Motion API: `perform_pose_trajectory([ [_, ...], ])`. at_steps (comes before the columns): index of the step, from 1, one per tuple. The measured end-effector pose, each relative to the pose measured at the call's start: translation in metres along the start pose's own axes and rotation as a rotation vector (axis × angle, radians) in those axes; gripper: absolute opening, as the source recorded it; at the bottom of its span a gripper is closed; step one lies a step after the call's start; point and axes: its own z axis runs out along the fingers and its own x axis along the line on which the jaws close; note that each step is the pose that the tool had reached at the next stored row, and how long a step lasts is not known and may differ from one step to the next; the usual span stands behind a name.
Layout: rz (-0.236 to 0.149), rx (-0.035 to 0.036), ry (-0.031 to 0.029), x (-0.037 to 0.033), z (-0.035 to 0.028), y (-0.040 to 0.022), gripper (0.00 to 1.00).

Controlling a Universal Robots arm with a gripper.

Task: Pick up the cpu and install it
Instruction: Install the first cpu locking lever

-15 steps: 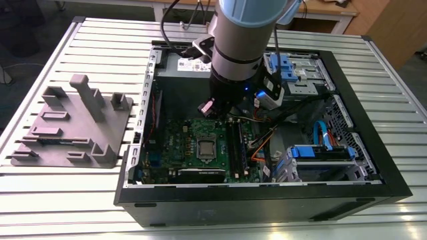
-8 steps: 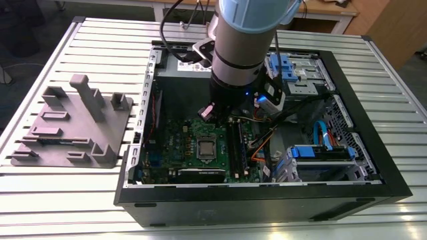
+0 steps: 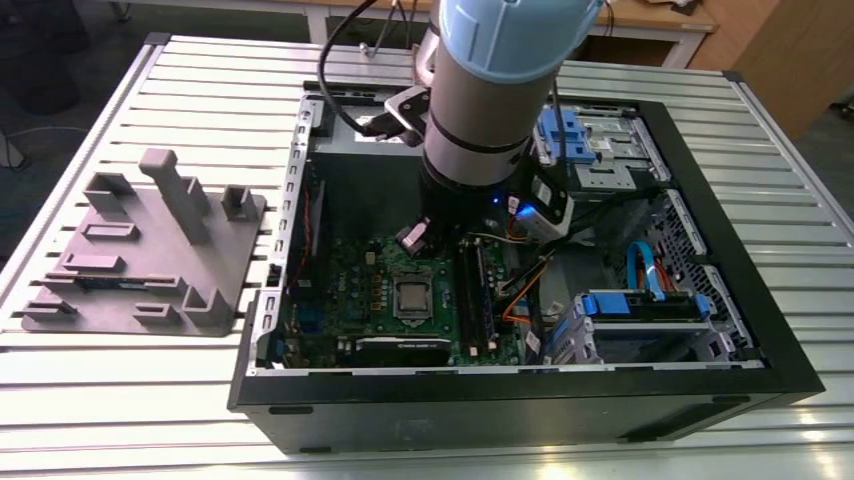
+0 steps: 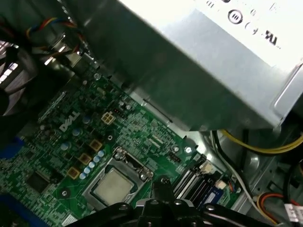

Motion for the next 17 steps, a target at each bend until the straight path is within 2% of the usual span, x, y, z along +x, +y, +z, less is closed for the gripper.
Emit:
perform_pose_trajectory([
  [5, 0.001, 0.0001, 0.0, 0.0045, -0.0003, -0.0058, 0.1],
  [17, 0.001, 0.0, 0.0, 0.0064, 0.0001, -0.0045, 0.1],
])
